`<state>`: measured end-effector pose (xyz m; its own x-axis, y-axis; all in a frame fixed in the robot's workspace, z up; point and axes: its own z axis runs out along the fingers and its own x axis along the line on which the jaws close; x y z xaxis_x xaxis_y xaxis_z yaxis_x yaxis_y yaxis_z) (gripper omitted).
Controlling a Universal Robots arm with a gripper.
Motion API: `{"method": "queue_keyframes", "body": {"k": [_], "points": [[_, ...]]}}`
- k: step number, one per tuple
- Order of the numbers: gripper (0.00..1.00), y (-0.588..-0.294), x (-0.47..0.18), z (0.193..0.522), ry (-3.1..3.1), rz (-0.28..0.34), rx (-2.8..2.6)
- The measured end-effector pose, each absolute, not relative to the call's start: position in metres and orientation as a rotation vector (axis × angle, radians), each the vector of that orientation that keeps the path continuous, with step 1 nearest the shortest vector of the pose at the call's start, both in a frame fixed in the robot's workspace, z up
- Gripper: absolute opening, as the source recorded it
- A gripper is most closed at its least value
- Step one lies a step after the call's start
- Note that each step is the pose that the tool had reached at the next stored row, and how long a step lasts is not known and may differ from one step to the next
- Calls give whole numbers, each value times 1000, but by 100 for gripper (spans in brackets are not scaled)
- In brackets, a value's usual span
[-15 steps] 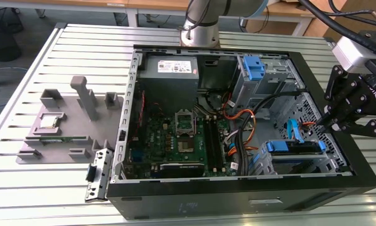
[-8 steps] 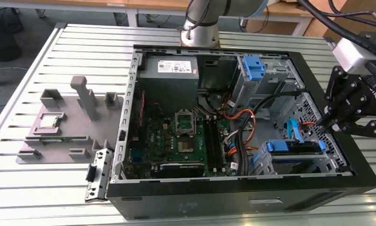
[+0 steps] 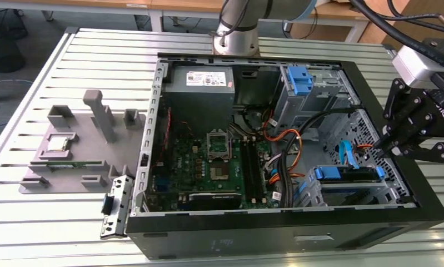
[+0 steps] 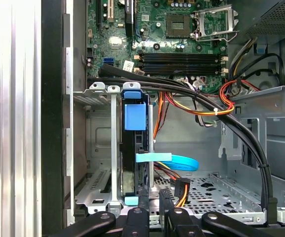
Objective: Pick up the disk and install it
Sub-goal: 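Insert the second disk wire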
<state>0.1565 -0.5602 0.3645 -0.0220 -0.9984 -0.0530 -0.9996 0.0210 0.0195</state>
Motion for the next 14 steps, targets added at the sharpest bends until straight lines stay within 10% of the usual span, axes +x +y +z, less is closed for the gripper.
{"method": "queue_keyframes", "body": {"k": [14], "points": [[23,-560,160,364,2227,80,-2180]]}}
